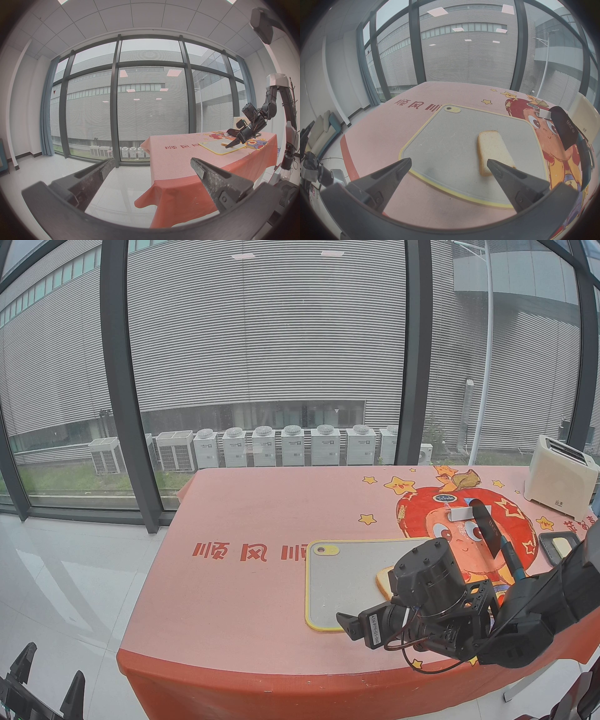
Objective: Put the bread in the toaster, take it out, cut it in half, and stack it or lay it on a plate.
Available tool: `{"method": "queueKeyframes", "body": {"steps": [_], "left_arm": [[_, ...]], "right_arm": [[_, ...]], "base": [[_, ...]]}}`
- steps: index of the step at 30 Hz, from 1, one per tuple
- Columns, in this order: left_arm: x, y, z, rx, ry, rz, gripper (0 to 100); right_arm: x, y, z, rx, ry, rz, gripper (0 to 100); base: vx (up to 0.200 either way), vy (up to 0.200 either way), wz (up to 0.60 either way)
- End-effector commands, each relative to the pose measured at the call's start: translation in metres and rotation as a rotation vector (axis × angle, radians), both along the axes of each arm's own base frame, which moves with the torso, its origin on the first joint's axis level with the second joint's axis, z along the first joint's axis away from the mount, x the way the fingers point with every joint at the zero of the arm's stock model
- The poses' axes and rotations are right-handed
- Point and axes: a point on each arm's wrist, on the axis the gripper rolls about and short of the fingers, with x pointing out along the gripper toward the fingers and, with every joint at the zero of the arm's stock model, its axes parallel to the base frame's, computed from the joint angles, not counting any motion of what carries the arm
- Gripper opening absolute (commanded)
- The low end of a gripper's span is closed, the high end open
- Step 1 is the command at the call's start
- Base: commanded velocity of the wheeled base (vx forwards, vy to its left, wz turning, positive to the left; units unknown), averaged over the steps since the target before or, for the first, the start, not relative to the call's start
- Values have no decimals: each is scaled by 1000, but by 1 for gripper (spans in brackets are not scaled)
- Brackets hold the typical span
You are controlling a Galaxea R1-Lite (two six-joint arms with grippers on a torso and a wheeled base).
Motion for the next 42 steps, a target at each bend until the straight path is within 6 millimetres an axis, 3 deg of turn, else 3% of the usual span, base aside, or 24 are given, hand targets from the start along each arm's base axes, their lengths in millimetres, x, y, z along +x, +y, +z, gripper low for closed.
{"method": "queueKeyframes", "body": {"steps": [1, 12, 42], "left_arm": [[1, 0, -5, 0, 19, 1, 100], [1, 0, -5, 0, 19, 0, 100], [1, 0, -5, 0, 19, 0, 100]], "right_arm": [[2, 1, -1, -2, 1, -1, 100], [10, 4, -7, -16, 7, -11, 100], [9, 4, -14, -25, 25, -13, 100]], "base": [[0, 0, 0], [0, 0, 0], [0, 0, 0]]}}
